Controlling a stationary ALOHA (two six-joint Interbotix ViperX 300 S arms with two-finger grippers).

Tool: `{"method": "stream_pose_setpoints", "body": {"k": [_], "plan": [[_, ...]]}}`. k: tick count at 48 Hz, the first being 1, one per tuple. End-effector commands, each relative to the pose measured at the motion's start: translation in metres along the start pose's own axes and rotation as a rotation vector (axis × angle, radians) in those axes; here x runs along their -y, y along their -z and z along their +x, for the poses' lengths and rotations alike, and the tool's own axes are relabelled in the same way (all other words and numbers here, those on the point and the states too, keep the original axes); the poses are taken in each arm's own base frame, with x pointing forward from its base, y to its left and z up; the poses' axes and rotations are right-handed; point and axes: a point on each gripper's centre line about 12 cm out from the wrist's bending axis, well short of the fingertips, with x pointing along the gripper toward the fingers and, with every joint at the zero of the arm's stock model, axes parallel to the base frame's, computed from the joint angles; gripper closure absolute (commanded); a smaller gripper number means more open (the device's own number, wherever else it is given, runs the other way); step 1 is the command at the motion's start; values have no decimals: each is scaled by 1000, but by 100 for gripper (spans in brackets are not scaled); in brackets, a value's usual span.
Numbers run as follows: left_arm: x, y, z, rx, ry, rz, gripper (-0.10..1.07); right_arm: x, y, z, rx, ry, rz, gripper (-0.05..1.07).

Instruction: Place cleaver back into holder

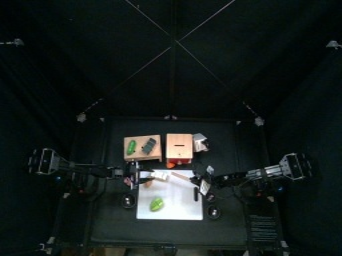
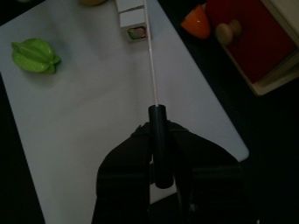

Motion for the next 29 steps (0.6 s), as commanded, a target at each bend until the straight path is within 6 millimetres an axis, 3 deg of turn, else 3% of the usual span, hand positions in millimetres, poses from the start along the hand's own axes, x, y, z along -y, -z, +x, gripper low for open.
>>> {"method": "stream_pose_setpoints", "body": {"k": [1, 8, 16, 24, 29], "plan": [[-1, -7, 2, 29, -1, 3, 19, -8, -20, -12, 49, -19, 68, 68], [-1, -10, 2, 37, -4, 1, 19, -11, -51, -39, 106, 3, 217, 68], [-5, -16, 1, 58, -20, -3, 19, -2, -81, -86, 151, 81, 381, 68], [-12, -27, -4, 96, -42, -5, 19, 17, -82, -126, 147, 183, 429, 67], [-16, -32, -7, 118, -57, -10, 19, 19, -85, -138, 119, 180, 441, 67]]}}
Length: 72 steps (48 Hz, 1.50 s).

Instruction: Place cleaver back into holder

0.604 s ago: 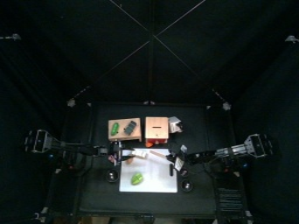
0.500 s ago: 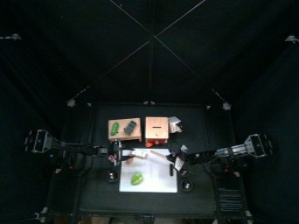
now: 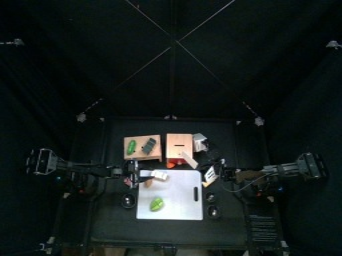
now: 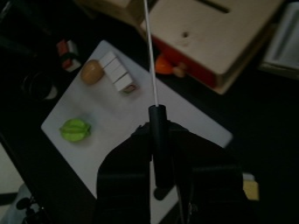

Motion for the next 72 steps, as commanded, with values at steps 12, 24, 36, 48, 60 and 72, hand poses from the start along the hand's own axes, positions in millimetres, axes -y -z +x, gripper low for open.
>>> {"method": "stream_pose_setpoints", "body": {"k": [12, 24, 36, 48, 60, 72], "plan": [[-4, -13, -3, 52, -26, -30, 19, 14, -30, -5, -118, 108, 61, 67], [-1, -6, -7, 32, -19, -35, 19, 35, -49, 15, -234, 180, 29, 67], [0, -5, -7, 29, -14, -34, 19, 65, -62, 26, -318, 242, 76, 67], [0, -3, -8, 21, -16, -36, 19, 71, -63, 29, -400, 207, 95, 67], [0, 0, -9, 12, -16, -34, 19, 67, -68, 31, -406, 196, 106, 67], [0, 1, -9, 6, -16, -34, 19, 68, -70, 42, -449, 234, 99, 67]]}}
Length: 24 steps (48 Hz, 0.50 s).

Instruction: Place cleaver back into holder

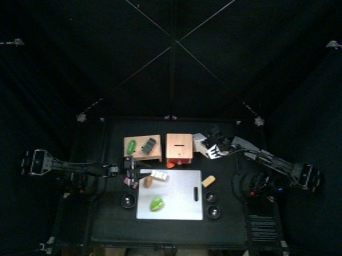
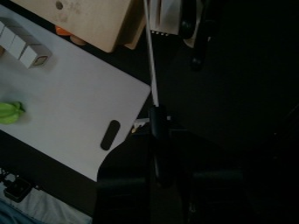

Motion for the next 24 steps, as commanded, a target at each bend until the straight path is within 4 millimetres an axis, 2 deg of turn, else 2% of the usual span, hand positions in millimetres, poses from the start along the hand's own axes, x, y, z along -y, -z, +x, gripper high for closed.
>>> {"method": "stream_pose_setpoints", "body": {"k": [1, 18, 24], "plan": [[0, -4, 2, 14, -2, -1, 19, -2, -7, -7, 13, 8, -4, 67], [0, -2, 2, 8, -2, -1, 19, -8, -20, -19, -18, 50, -10, 67], [0, -1, 1, 5, -2, -1, 19, -10, -22, -17, -34, 52, -8, 67]]}}
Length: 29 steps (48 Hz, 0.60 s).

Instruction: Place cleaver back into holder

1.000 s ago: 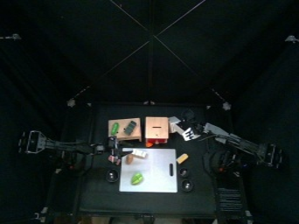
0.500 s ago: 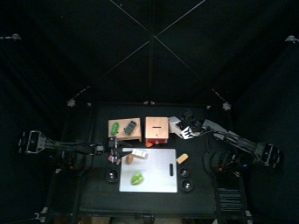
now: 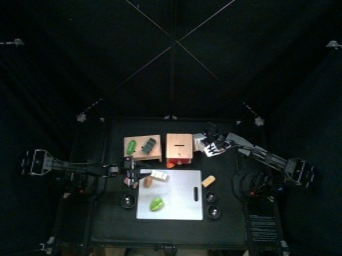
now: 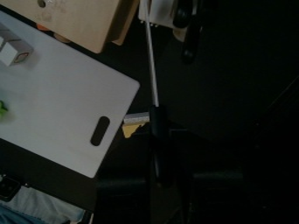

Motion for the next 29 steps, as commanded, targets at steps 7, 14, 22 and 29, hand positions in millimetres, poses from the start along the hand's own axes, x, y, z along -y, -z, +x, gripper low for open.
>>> {"method": "stream_pose_setpoints", "body": {"k": [7, 14, 22, 29], "plan": [[0, -4, 2, 12, -2, -3, 19, -6, -9, -17, 23, -21, 9, 67], [-1, -4, 2, 14, -3, -3, 19, -9, -12, -42, 14, -18, 15, 67], [-1, -4, 2, 14, -3, -4, 19, -17, -18, -62, -5, -30, 18, 67], [-1, -5, 2, 15, -3, -4, 19, -23, -31, -63, -101, 2, 29, 67]]}}
